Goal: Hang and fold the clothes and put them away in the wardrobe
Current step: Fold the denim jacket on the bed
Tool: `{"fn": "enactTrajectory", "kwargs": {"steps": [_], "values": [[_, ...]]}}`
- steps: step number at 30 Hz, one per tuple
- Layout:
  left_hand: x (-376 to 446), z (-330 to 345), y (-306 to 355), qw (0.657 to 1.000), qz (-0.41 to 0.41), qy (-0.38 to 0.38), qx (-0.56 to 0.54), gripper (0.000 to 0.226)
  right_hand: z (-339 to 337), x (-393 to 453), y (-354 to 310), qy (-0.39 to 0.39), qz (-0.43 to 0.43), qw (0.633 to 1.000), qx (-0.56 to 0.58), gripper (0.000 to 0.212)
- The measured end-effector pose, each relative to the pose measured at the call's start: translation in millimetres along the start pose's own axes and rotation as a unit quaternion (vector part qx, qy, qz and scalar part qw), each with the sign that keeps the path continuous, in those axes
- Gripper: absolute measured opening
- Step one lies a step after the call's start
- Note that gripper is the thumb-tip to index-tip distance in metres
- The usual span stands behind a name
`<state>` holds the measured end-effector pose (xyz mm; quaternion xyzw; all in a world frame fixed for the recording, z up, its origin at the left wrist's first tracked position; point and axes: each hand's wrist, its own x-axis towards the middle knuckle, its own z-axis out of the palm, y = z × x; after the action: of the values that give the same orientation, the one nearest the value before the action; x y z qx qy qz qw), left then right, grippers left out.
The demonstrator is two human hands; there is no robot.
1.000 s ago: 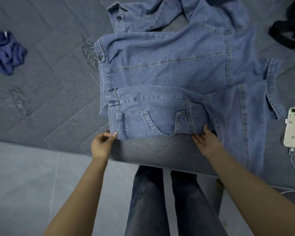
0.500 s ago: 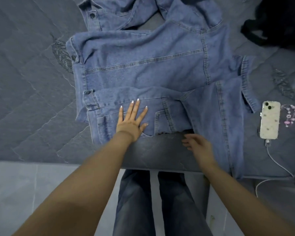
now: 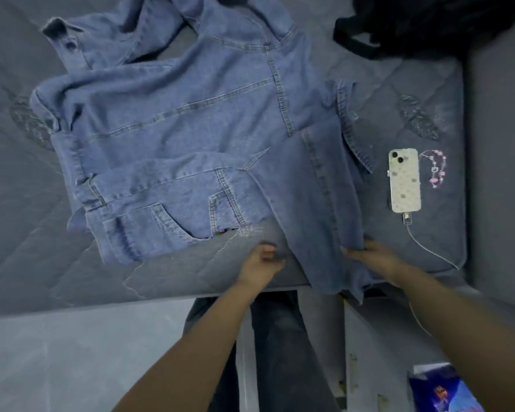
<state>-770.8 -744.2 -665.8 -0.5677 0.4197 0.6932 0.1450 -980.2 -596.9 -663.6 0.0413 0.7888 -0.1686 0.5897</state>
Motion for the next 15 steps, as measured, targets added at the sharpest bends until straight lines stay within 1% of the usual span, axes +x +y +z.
{"fn": "enactTrajectory", "kwargs": {"steps": [2, 3, 4, 6, 8, 10, 12, 13, 15], "values": [[3, 14, -11, 0.995, -0.085, -0.039, -0.035, 0.044, 2, -6, -7, -0.063, 0.008, 0.991, 0.121, 0.038], [4, 15, -15, 0.989, -0.118, -0.062, -0.064, 0.044, 2, -11, -12, -0.092, 0.005, 0.975, 0.201, 0.043], [3, 12, -16, 0.981, -0.144, -0.082, -0.104, 0.044, 2, -17, -18, -0.114, -0.006, 0.952, 0.283, 0.042], [-1, 3, -16, 0.964, -0.166, -0.091, -0.189, 0.049, -1, -29, -34, -0.143, -0.031, 0.887, 0.437, 0.038], [-8, -11, -16, 0.956, -0.161, -0.097, -0.226, 0.058, 0, -40, -55, -0.167, -0.052, 0.825, 0.537, 0.039], [-19, -27, -14, 0.949, -0.143, -0.139, -0.243, 0.072, 7, -47, -83, -0.184, -0.077, 0.795, 0.573, 0.040], [-32, -38, -9, 0.938, -0.098, -0.193, -0.271, 0.077, 21, -52, -116, -0.210, -0.095, 0.769, 0.597, 0.043], [-38, -43, -5, 0.932, -0.073, -0.201, -0.292, 0.077, 31, -55, -134, -0.222, -0.098, 0.751, 0.614, 0.043], [-48, -48, 8, 0.917, -0.029, -0.184, -0.352, 0.075, 52, -58, -169, -0.234, -0.100, 0.715, 0.651, 0.042]]}}
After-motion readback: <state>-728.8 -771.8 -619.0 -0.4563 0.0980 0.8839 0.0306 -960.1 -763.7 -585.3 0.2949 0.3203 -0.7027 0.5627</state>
